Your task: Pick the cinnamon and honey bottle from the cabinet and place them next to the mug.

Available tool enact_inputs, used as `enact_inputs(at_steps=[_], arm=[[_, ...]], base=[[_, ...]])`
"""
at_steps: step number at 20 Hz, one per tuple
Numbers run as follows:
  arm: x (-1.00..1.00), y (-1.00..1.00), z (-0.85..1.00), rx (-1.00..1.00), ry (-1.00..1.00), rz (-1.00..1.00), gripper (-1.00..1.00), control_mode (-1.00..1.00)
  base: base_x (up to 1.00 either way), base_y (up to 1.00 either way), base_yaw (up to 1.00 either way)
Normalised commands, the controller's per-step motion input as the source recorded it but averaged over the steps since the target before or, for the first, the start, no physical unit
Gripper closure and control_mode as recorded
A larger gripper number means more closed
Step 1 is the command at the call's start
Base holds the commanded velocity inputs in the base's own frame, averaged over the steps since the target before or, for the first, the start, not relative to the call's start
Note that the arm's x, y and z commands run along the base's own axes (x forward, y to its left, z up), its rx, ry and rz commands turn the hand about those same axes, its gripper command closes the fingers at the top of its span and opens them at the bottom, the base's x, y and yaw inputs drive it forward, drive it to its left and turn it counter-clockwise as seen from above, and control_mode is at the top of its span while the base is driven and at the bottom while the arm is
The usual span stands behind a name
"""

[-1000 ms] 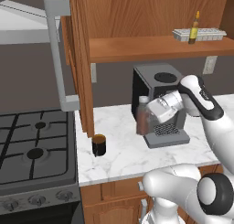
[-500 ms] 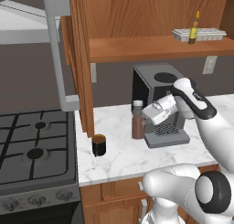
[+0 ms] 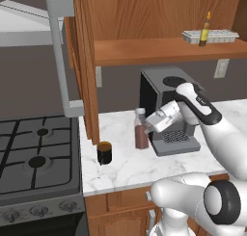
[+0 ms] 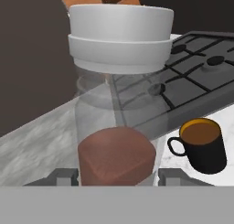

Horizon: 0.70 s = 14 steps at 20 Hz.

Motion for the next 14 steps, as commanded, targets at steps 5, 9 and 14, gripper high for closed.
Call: enact_inputs(at_steps=[5, 9, 14], arm=[[0.0, 0.01, -0.14, -0.04, 0.0, 0.0, 1.0, -1.0], [0.0, 0.02, -0.12, -0.06, 0.0, 0.0, 1.0, -1.0], [0.02, 0.05, -0.07, -0.07, 0.0, 0.0, 1.0, -1.0]], base=[[0.0, 0.0, 0.0], [0.0, 0.0, 0.0], [0.0, 0.0, 0.0]])
